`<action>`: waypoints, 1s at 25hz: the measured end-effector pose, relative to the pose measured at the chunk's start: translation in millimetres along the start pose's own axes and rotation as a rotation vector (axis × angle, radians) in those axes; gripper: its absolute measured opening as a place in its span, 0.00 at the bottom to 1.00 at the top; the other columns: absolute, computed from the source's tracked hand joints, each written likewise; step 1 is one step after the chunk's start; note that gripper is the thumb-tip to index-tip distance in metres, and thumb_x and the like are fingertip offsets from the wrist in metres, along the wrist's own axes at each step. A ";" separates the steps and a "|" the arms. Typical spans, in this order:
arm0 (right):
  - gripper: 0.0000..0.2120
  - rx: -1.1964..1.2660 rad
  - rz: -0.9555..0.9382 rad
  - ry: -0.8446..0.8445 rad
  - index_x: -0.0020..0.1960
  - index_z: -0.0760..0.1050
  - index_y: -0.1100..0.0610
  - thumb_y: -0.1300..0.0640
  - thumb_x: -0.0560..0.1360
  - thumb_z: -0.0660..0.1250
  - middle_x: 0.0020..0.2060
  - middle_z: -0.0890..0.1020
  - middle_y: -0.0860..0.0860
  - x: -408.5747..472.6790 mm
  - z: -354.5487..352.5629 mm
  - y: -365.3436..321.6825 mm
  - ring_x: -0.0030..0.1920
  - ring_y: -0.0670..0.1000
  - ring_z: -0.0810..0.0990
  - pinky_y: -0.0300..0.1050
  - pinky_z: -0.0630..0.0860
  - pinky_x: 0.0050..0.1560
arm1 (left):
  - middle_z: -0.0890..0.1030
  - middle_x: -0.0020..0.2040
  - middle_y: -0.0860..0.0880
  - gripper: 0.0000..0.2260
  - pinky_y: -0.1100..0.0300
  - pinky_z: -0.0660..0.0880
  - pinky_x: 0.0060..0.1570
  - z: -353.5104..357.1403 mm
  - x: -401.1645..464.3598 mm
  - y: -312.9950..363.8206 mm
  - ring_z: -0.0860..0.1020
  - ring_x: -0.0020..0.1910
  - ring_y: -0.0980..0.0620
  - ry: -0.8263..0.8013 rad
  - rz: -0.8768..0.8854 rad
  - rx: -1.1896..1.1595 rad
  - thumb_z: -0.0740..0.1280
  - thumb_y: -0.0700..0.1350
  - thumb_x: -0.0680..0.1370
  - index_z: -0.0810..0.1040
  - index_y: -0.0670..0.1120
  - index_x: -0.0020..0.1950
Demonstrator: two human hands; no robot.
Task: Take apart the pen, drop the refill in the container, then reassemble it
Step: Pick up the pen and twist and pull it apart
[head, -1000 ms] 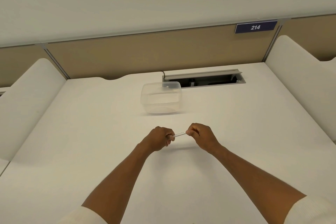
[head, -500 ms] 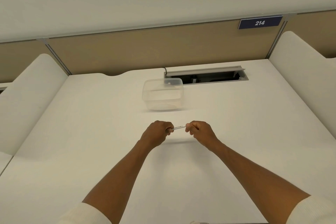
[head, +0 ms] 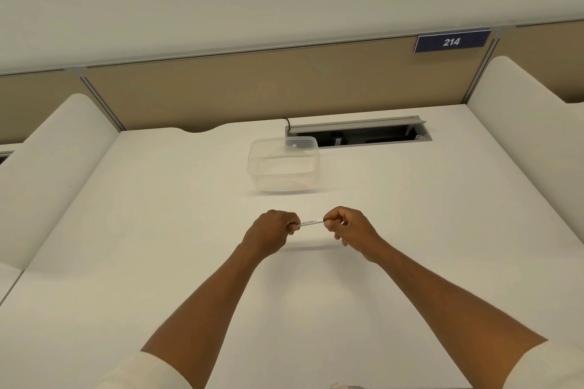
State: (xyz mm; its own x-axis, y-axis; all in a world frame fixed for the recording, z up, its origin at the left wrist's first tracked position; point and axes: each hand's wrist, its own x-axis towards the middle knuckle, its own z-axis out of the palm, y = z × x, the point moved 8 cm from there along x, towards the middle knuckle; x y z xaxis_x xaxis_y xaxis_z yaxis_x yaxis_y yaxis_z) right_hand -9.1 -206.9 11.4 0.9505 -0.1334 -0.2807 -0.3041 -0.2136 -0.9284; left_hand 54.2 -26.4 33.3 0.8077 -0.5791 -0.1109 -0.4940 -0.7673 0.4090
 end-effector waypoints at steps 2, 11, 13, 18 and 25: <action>0.12 0.014 0.034 -0.009 0.44 0.81 0.59 0.50 0.78 0.67 0.35 0.80 0.50 -0.1 0.4 -0.6 0.32 0.48 0.76 0.41 0.70 0.29 | 0.80 0.37 0.56 0.10 0.51 0.77 0.39 -1.7 0.0 1.1 0.77 0.38 0.53 0.002 0.005 0.008 0.61 0.39 0.78 0.78 0.53 0.44; 0.09 0.009 0.025 0.009 0.46 0.80 0.58 0.52 0.77 0.69 0.38 0.80 0.50 -3.5 -1.0 0.8 0.32 0.48 0.77 0.41 0.71 0.29 | 0.80 0.39 0.56 0.10 0.51 0.77 0.39 -0.9 -1.2 2.3 0.77 0.39 0.52 0.000 0.011 0.031 0.60 0.40 0.78 0.78 0.53 0.45; 0.17 -0.020 0.083 0.010 0.42 0.81 0.60 0.46 0.78 0.66 0.34 0.81 0.50 -4.3 -2.4 2.5 0.30 0.48 0.76 0.40 0.68 0.27 | 0.80 0.39 0.55 0.10 0.50 0.77 0.39 -1.5 -1.2 5.3 0.77 0.39 0.51 -0.005 0.021 0.048 0.60 0.40 0.78 0.78 0.53 0.45; 0.10 -0.046 0.074 -0.007 0.44 0.80 0.61 0.54 0.76 0.69 0.34 0.80 0.51 -5.7 -4.0 3.9 0.31 0.49 0.76 0.39 0.68 0.27 | 0.79 0.38 0.54 0.10 0.50 0.75 0.37 -0.5 -1.5 8.8 0.75 0.38 0.49 -0.023 0.019 0.076 0.59 0.39 0.76 0.76 0.53 0.43; 0.18 -0.065 0.135 0.000 0.41 0.82 0.59 0.45 0.78 0.65 0.34 0.82 0.50 -6.6 -6.1 7.4 0.31 0.49 0.75 0.40 0.68 0.28 | 0.79 0.37 0.54 0.08 0.51 0.74 0.36 -2.3 -1.5 12.5 0.74 0.37 0.48 -0.010 0.021 0.076 0.60 0.41 0.78 0.77 0.52 0.43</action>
State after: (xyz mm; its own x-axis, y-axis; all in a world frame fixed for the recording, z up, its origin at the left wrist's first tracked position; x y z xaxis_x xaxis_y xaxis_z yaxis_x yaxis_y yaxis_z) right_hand -18.0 -213.5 7.8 0.9006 -0.1656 -0.4020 -0.4329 -0.2555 -0.8645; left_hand 47.6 -34.6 40.6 0.7935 -0.5981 -0.1123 -0.5345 -0.7733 0.3411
